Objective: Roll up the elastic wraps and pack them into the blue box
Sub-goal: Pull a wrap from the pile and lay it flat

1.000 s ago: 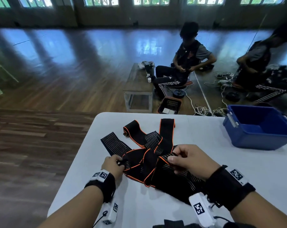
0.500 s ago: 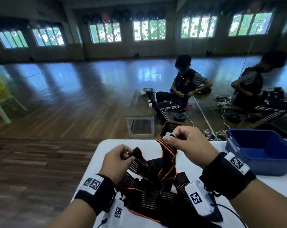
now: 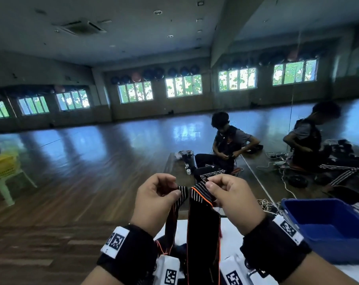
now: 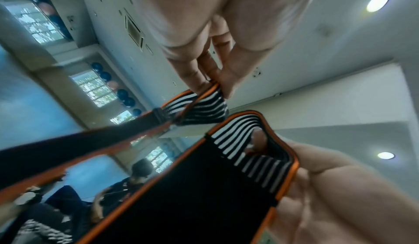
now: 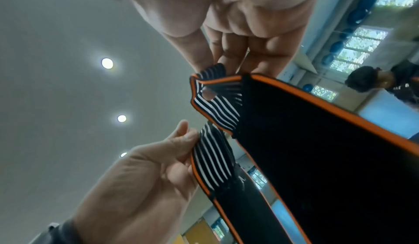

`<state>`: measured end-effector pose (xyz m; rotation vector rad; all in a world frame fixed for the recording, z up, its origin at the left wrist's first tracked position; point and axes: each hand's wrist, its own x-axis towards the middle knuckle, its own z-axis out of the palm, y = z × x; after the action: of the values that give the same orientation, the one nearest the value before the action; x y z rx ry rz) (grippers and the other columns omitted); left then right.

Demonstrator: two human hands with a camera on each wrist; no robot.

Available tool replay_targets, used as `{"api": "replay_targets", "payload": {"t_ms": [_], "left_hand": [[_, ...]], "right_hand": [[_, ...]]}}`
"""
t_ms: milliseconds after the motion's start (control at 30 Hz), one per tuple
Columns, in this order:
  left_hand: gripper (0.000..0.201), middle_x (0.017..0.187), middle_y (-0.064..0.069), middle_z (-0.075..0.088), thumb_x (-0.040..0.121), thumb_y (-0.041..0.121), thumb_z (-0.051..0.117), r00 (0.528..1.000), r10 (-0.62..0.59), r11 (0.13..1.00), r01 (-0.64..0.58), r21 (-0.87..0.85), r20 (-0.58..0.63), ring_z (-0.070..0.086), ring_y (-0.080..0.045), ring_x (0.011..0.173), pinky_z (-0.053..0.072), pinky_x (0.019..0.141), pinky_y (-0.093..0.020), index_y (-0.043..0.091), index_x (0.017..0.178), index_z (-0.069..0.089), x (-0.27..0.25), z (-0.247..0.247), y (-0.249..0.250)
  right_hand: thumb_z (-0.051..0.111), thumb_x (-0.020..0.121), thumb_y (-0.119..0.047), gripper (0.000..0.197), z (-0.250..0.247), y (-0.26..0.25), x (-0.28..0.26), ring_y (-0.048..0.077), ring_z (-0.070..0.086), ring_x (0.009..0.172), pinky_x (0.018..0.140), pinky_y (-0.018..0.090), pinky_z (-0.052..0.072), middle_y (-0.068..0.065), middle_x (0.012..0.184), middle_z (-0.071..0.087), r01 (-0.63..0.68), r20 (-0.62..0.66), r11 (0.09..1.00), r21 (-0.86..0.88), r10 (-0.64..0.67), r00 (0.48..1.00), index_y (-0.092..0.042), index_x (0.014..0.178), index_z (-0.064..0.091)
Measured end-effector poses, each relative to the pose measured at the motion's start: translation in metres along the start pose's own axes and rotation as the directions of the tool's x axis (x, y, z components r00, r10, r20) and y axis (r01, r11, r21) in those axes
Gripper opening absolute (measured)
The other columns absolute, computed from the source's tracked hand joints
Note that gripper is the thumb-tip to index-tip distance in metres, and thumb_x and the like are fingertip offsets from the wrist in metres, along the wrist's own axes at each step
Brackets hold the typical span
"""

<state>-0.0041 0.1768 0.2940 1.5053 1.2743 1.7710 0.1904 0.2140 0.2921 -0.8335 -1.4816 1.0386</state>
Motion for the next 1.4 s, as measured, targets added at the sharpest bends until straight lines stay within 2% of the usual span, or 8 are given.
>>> {"api": "replay_targets", "payload": {"t_ms": [200, 333, 400, 533, 900, 1100, 1267, 1400], "left_hand": [[0.041, 0.079, -0.004, 0.070, 0.076, -0.020, 0.069, 0.994, 0.106, 0.991, -0.105, -0.078, 0.014, 0.066, -0.015, 0.077, 0.054, 0.071, -0.025, 0.020, 0.083, 0.072, -0.004, 0.031, 0.030], [0.039, 0.081, -0.005, 0.070, 0.078, -0.020, 0.069, 0.995, 0.100, 0.989, -0.097, -0.112, 0.022, 0.066, -0.017, 0.078, 0.055, 0.072, -0.028, 0.019, 0.081, 0.072, -0.007, 0.046, 0.039], [0.036, 0.083, -0.008, 0.071, 0.080, -0.017, 0.068, 0.996, 0.085, 0.988, -0.079, -0.135, 0.038, 0.066, -0.019, 0.080, 0.057, 0.075, -0.035, 0.018, 0.082, 0.071, -0.010, 0.054, 0.043], [0.031, 0.084, -0.011, 0.071, 0.087, -0.017, 0.059, 0.997, 0.025, 0.981, -0.011, -0.193, 0.071, 0.066, -0.021, 0.077, 0.056, 0.062, -0.031, 0.012, 0.083, 0.069, -0.017, 0.076, 0.047], [0.035, 0.084, -0.002, 0.071, 0.081, -0.015, 0.066, 0.994, -0.078, 0.986, 0.089, -0.140, 0.081, 0.065, -0.016, 0.073, 0.051, 0.060, -0.029, 0.019, 0.081, 0.069, -0.032, 0.142, 0.050], [0.028, 0.075, 0.002, 0.069, 0.082, -0.017, 0.066, 0.987, -0.148, 0.970, 0.157, -0.184, 0.065, 0.063, -0.017, 0.064, 0.053, 0.053, -0.032, 0.011, 0.082, 0.064, -0.048, 0.183, 0.055], [0.028, 0.083, -0.006, 0.070, 0.080, -0.010, 0.068, 0.990, -0.109, 0.964, 0.128, -0.233, 0.091, 0.065, -0.029, 0.077, 0.055, 0.075, -0.055, 0.017, 0.078, 0.069, -0.064, 0.215, 0.061], [0.020, 0.088, -0.010, 0.072, 0.075, 0.000, 0.069, 0.988, -0.105, 0.968, 0.128, -0.215, 0.118, 0.066, -0.028, 0.082, 0.054, 0.084, -0.054, 0.019, 0.079, 0.070, -0.078, 0.229, 0.064]], "right_hand": [[0.070, 0.091, -0.019, 0.008, -0.018, -0.013, 0.002, 0.016, 0.068, 0.075, 0.075, 0.042, 0.058, 0.002, 0.080, 0.074, 0.091, -0.161, 0.995, 0.040, -0.084, 0.983, -0.019, 0.085, 0.075], [0.074, 0.087, -0.016, 0.009, -0.032, -0.023, 0.001, 0.017, 0.067, 0.069, 0.071, 0.041, 0.058, 0.003, 0.075, 0.074, 0.126, -0.254, 0.987, 0.098, -0.098, 0.962, -0.016, 0.079, 0.076], [0.074, 0.087, -0.014, 0.008, -0.037, -0.026, -0.003, 0.020, 0.067, 0.070, 0.070, 0.042, 0.058, 0.006, 0.075, 0.074, 0.089, -0.218, 0.981, 0.174, -0.050, 0.975, -0.014, 0.079, 0.077], [0.072, 0.087, -0.006, 0.006, -0.047, -0.028, -0.013, 0.025, 0.070, 0.070, 0.063, 0.038, 0.058, 0.016, 0.079, 0.073, 0.039, -0.158, 0.950, 0.311, 0.011, 0.987, -0.005, 0.082, 0.075], [0.069, 0.090, -0.006, 0.011, -0.102, -0.015, -0.034, 0.042, 0.071, 0.083, 0.073, 0.055, 0.061, 0.022, 0.083, 0.072, 0.007, -0.095, 0.987, 0.159, 0.008, 0.995, -0.010, 0.082, 0.076], [0.080, 0.075, -0.031, 0.024, -0.137, 0.008, -0.062, 0.018, 0.064, 0.074, 0.069, 0.042, 0.057, 0.000, 0.078, 0.063, 0.083, -0.162, 0.979, -0.184, -0.114, 0.980, -0.023, 0.074, 0.057], [0.086, 0.066, -0.031, 0.031, -0.156, 0.028, -0.088, 0.000, 0.059, 0.096, 0.070, 0.020, 0.054, -0.015, 0.101, 0.059, 0.084, -0.090, 0.948, -0.305, -0.117, 0.989, -0.029, 0.079, 0.058], [0.080, 0.077, -0.015, 0.022, -0.172, 0.040, -0.089, 0.002, 0.067, 0.079, 0.068, 0.026, 0.054, -0.010, 0.080, 0.069, 0.067, -0.194, 0.961, -0.269, -0.122, 0.973, -0.027, 0.080, 0.061]]}}
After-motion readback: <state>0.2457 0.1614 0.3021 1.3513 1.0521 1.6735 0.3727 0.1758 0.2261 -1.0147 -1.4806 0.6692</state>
